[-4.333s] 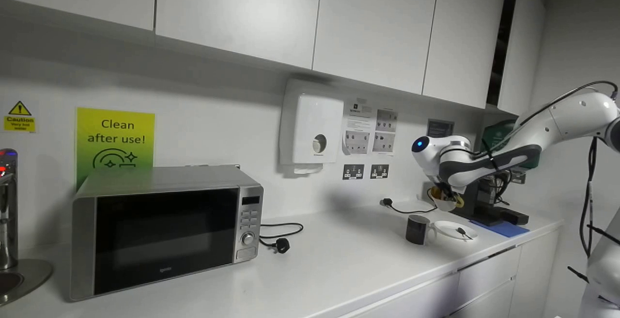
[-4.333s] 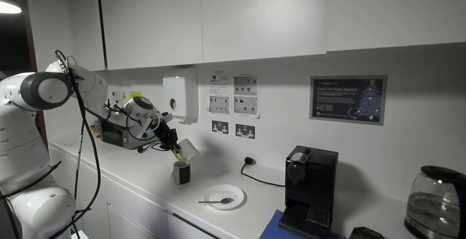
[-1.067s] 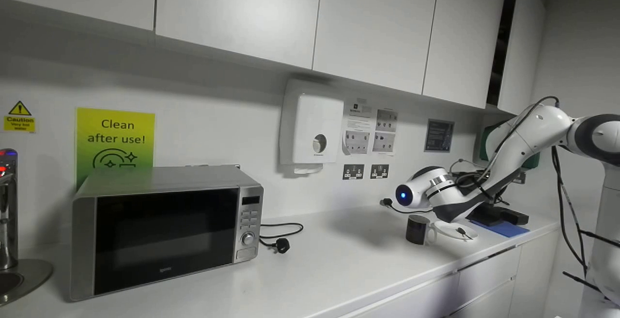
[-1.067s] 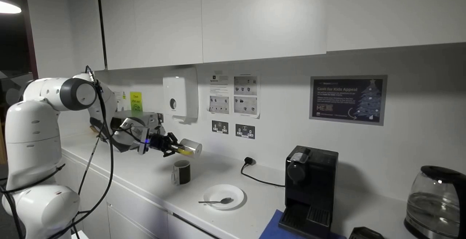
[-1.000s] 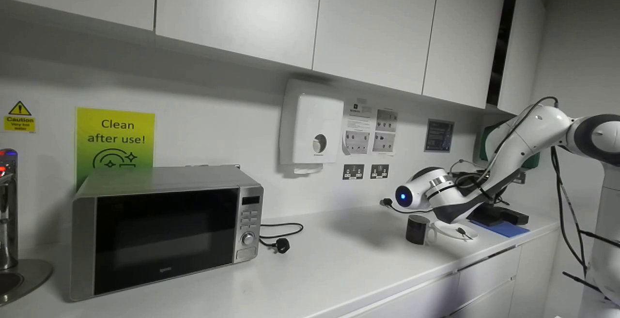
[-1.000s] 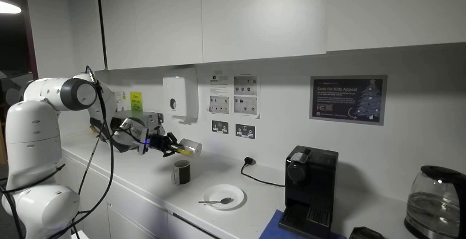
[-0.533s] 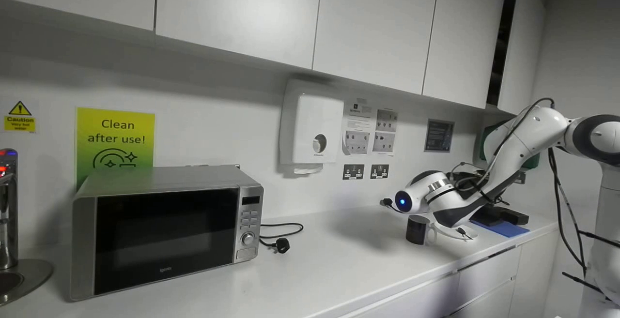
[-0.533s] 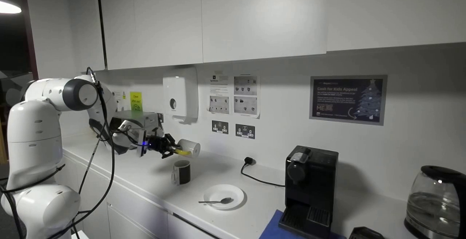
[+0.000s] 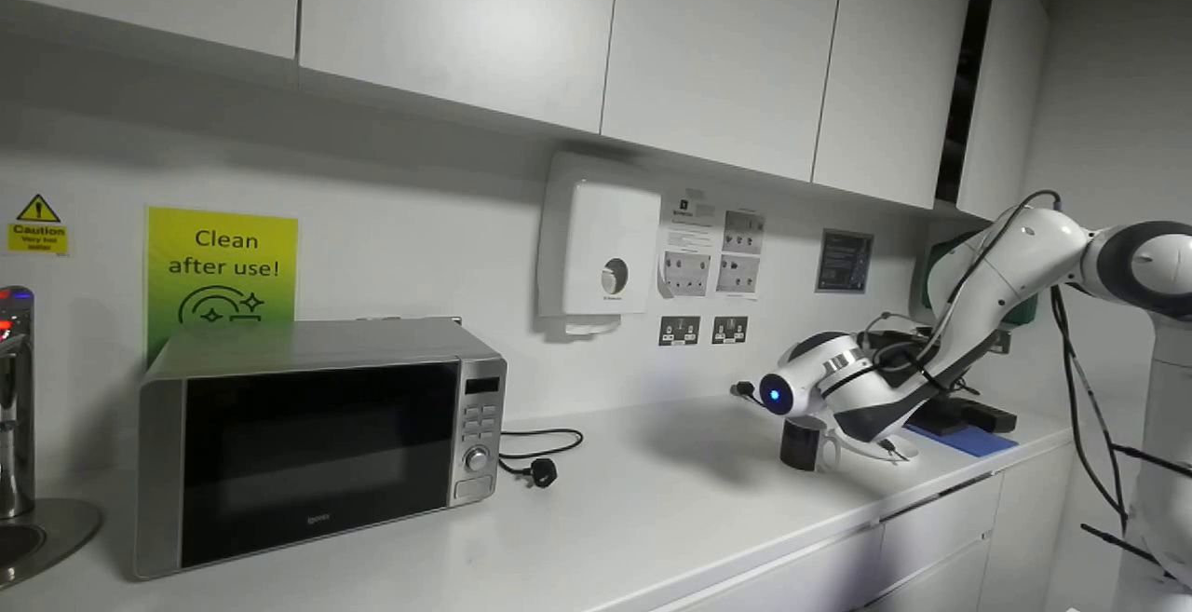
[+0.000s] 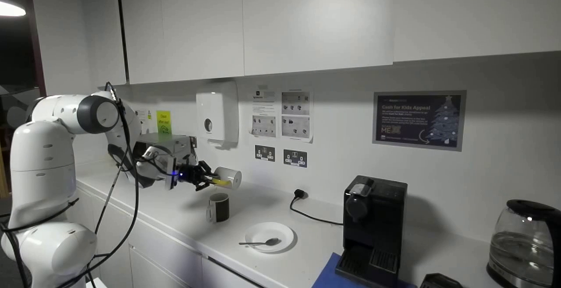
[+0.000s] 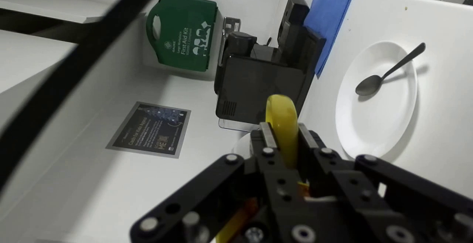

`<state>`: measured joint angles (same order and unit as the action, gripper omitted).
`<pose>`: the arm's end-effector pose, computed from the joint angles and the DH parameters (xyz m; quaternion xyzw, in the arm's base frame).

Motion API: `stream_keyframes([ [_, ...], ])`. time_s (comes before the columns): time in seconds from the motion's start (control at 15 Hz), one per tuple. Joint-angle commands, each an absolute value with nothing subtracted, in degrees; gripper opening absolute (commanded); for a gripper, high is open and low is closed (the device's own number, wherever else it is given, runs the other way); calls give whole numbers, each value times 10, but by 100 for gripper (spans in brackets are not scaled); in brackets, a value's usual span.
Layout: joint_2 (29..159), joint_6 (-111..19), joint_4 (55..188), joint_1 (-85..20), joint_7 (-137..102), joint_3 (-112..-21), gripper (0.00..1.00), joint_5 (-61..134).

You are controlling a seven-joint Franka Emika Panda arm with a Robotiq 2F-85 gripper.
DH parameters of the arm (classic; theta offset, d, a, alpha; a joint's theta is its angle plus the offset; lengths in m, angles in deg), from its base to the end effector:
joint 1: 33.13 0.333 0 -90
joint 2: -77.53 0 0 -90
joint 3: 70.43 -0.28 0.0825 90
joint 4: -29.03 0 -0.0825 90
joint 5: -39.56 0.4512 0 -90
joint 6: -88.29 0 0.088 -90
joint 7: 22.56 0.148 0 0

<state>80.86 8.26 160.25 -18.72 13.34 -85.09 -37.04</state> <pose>0.5088 0.1043 0.2792 0.7122 0.1440 0.0135 0.6870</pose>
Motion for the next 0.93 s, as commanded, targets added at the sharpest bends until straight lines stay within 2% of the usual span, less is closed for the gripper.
stream_keyframes([
  [0.0, 807, 120, 1610, -180, 151, -854, 4, -405],
  [0.87, 825, 120, 1607, -180, 149, -853, 4, -437],
])
